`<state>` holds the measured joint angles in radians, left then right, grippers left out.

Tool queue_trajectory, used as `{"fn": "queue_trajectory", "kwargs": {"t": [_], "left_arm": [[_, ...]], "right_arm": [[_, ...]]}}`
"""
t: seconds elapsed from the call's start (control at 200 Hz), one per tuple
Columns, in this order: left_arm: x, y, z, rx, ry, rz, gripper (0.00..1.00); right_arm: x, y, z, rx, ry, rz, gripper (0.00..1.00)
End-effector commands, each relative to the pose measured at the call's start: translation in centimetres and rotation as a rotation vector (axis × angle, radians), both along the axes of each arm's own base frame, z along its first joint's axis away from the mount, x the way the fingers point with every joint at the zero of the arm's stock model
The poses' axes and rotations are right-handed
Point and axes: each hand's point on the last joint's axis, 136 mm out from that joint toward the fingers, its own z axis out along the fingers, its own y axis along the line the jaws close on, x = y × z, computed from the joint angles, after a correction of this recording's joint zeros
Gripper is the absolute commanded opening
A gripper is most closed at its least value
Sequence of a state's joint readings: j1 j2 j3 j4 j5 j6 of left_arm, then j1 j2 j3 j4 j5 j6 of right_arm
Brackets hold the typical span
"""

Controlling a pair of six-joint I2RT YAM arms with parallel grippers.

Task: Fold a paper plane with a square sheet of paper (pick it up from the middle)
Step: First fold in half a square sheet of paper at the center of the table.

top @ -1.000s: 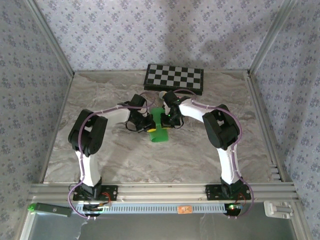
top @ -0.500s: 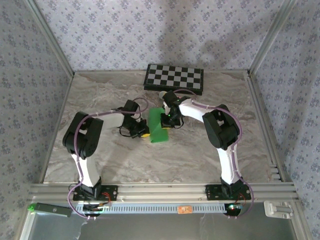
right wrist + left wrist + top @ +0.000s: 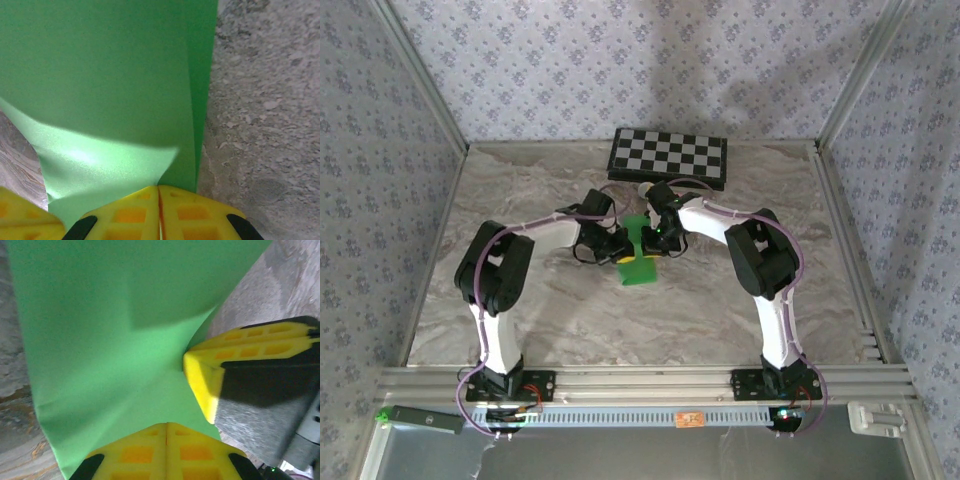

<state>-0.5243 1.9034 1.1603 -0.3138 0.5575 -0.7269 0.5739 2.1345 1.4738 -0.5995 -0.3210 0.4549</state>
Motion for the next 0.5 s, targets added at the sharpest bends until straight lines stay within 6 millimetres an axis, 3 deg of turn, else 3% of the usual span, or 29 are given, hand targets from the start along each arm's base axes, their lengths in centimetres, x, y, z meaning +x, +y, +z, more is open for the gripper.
{"fn": "queue_trajectory", "kwargs": {"t": [0.0, 0.225, 0.35, 0.495], "left_arm": [[-2.3, 0.9, -2.4, 0.018, 0.078, 0.001, 0.06], [-6.3, 4.2, -4.8, 0.127, 0.13, -0.023, 0.05], [-8.3, 6.2, -5.1, 0.195, 0.143, -0.049, 0.05], [-9.5, 6.6, -4.6, 0.182, 0.134, -0.057, 0.04]], "right_arm": [[-7.1, -8.5, -9.7, -0.387, 0.276, -0.004, 0.09], [-7.3, -8.5, -10.2, -0.379, 0.287, -0.035, 0.09], [-7.5, -8.9, -10.4, -0.393, 0.291, -0.036, 0.09], [-7.4, -9.0, -10.4, -0.402, 0.287, -0.034, 0.09]]}}
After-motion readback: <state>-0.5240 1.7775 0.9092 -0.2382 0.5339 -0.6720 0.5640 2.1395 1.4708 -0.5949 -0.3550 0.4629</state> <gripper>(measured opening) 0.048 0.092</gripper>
